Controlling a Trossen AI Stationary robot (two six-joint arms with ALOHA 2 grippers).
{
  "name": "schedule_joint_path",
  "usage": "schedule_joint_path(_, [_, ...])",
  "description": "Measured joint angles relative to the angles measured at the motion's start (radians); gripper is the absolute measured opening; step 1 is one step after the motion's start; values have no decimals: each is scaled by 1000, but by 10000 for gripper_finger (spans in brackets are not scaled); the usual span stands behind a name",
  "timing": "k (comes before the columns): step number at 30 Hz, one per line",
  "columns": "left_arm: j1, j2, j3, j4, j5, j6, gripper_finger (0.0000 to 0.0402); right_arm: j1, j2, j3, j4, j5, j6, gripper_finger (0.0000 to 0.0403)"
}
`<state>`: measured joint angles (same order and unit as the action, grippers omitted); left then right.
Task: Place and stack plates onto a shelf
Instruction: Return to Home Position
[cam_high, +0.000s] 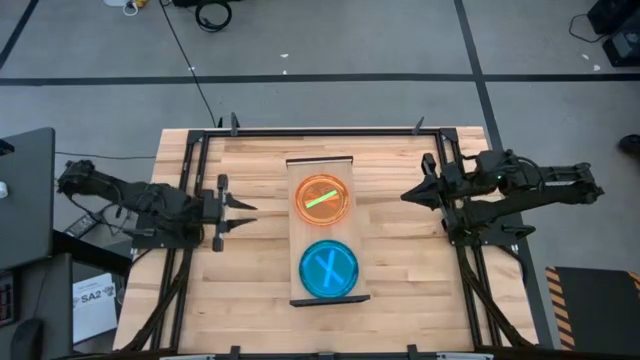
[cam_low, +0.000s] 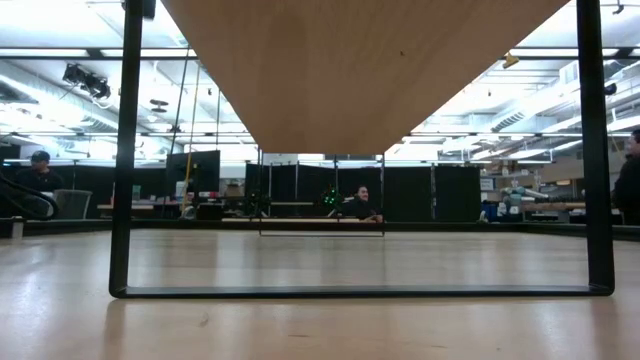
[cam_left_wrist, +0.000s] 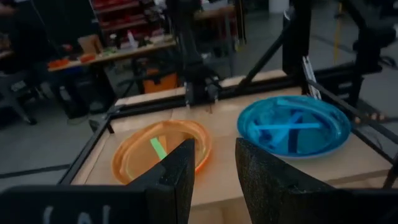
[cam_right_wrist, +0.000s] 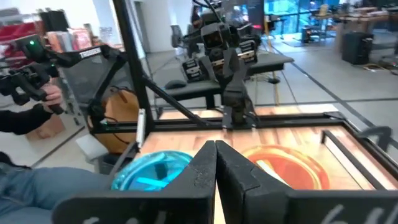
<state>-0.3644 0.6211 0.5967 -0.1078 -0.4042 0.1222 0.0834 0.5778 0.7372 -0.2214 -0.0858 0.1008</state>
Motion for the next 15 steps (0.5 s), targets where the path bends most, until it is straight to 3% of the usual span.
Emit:
schedule_joint_path(8, [183, -263, -176, 23, 110, 2, 123, 0, -21, 0, -73, 6, -26, 8])
schedule_joint_path(15, [231, -483, -219, -87, 168, -11, 123, 0, -68, 0, -118, -5, -34, 12])
